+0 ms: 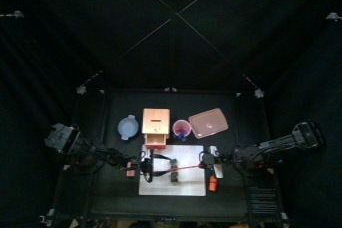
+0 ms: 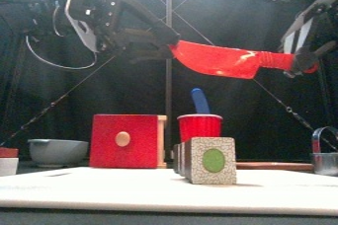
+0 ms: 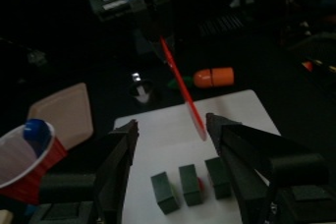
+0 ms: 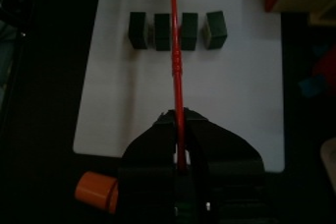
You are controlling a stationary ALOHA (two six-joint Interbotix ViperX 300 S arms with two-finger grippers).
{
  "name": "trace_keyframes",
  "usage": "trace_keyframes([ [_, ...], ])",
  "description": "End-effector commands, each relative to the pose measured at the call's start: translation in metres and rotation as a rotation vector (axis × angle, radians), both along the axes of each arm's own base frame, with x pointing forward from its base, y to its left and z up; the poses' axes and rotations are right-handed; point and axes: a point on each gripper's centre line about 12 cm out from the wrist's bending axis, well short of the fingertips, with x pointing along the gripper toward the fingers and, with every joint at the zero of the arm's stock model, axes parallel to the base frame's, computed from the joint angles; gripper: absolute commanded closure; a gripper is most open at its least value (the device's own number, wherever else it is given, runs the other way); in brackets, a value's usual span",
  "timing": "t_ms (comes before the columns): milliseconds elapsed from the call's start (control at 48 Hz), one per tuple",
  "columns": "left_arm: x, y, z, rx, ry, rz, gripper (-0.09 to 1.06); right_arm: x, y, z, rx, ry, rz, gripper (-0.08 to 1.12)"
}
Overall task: Place sushi on board then cut the sushi with the knife then place the pieces on the plate
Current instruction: Cut the sushi into 4 pieces
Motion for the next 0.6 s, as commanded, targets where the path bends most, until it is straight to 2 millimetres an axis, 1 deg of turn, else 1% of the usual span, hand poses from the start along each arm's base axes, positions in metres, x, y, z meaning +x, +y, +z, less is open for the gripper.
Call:
trace_keyframes([
  [21, -0.002, 0.005, 0.014, 0.006, -0.093, 0.03, 0.06, -0.008, -0.009, 0.002, 0.112, 0.008, -0.112, 0.79],
  [125, -0.004, 0.008, 0.015, 0.012, -0.122, 0.044, 0.06, -0.016, -0.016, -0.004, 0.248, 0.078, -0.257, 0.79],
  [250, -0.006, 0.008, 0.013, 0.018, -0.124, 0.047, 0.06, -0.026, -0.018, -0.011, 0.383, 0.197, -0.409, 0.79],
  [417, -0.006, 0.008, 0.01, 0.019, -0.115, 0.045, 0.06, -0.038, -0.012, -0.021, 0.593, 0.362, -0.647, 0.79],
  [479, -0.006, 0.008, 0.01, 0.018, -0.117, 0.044, 0.06, -0.04, -0.01, -0.02, 0.659, 0.388, -0.72, 0.79],
  [604, -0.005, 0.008, 0.01, 0.018, -0.117, 0.044, 0.06, -0.039, 0.002, -0.018, 0.787, 0.421, -0.823, 0.78],
])
